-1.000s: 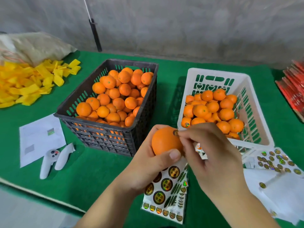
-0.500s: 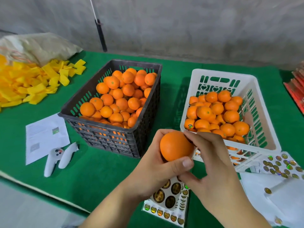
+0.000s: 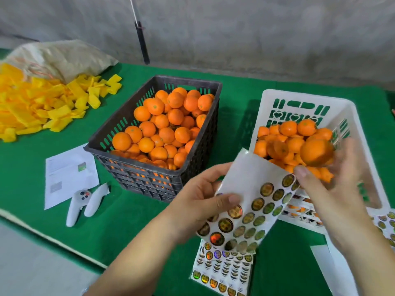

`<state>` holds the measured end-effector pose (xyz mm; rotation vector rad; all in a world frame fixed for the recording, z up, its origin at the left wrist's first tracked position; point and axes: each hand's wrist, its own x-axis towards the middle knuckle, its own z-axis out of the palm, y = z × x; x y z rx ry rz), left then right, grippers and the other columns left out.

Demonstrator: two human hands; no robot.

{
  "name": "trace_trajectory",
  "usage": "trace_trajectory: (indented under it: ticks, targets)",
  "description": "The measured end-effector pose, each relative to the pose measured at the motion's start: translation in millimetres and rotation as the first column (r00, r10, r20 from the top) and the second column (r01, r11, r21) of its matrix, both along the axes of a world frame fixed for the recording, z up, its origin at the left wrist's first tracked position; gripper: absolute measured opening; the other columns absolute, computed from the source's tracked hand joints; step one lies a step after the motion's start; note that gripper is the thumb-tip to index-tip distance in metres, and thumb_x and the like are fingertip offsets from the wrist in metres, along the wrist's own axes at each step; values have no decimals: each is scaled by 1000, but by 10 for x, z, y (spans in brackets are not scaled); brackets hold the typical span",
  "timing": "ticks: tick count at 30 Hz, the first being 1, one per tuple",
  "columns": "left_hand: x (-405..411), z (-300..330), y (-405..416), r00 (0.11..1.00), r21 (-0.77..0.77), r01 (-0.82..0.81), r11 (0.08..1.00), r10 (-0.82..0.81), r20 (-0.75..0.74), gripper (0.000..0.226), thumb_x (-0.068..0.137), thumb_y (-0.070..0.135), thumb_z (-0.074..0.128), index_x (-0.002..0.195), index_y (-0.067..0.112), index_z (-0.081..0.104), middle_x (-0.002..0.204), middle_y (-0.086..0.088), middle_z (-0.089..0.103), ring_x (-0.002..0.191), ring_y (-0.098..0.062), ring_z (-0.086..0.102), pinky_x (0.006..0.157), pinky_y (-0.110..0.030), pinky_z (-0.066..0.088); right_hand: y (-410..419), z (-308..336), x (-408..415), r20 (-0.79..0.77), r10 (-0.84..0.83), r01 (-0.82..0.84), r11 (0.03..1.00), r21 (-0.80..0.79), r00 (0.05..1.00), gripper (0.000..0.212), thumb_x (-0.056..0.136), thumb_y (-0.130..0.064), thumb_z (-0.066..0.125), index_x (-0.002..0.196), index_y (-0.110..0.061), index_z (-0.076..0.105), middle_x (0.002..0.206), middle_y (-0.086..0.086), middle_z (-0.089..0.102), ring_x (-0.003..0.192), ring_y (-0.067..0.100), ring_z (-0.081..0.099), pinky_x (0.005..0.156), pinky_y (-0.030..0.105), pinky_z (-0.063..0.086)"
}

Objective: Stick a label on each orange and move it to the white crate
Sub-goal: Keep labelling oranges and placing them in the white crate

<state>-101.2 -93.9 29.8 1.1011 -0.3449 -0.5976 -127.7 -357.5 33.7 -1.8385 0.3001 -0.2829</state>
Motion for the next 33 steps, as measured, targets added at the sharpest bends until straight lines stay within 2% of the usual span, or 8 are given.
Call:
trace_trajectory:
  ticks: [4,11,14,17,20,24,28,33]
  targets:
    - [356,39,78,995,-4,-98,995,98,10,35,93,-2,66,126,12,67,120,-21,73,100,-34,74,90,-49,61,160,-194,66,50,443,-388,719,577,895,97,76,-90,61,159,-43,39,163,-9,46,151,19,43,117,50,44]
    - [1055,-23,256,935,432,-233,871,79,345,22,102,28,63,120,18,69,108,1,78,89,-15,73,72,-29,59,399,-291,147,128,303,-321,765,559,944,41,94,-18,67,134,-26,70,137,5,71,126,26,69,96,41,60]
    - [1565,-116,542,774,788,-495,366,-227,592,18,105,13,54,120,12,64,113,-3,74,94,-27,68,78,-43,55,376,-302,171,143,186,-234,756,611,972,48,94,-14,62,142,-18,64,139,5,70,129,28,66,100,46,57]
    - [1889,-235,783,893,904,-266,-334,-438,101,25,105,18,51,128,9,57,114,-9,63,98,-30,60,85,-41,48,330,-329,146,123,120,-171,758,630,985,50,92,-16,64,142,-19,64,139,3,70,128,26,67,100,46,56]
    - [1947,-336,833,894,829,46,-557,-347,-283,39,110,27,46,147,11,41,132,-16,53,101,-29,48,80,-37,35,307,-400,102,103,127,-164,761,628,986,49,92,-16,65,141,-18,64,140,3,70,130,26,66,101,45,56]
    - [2029,-411,858,912,783,108,-613,-251,-323,68,112,16,43,165,13,1,163,-18,32,116,-28,47,86,-31,36,304,-465,79,92,114,-147,755,639,989,44,90,-19,68,133,-23,71,138,3,71,128,25,67,100,44,56]
    - [1970,-338,860,938,845,88,-528,-241,-249,40,103,29,61,138,12,49,134,-18,58,100,-29,54,78,-38,43,289,-463,44,119,107,-159,735,660,987,47,89,-22,72,135,-23,69,140,4,70,129,26,67,98,39,58]
    - [1657,13,947,921,913,-389,124,86,381,44,80,48,80,95,11,62,85,-2,67,79,-25,65,65,-35,48,246,-433,-8,130,158,-204,741,640,979,41,93,-20,72,134,-27,70,139,4,70,129,27,66,101,43,57]
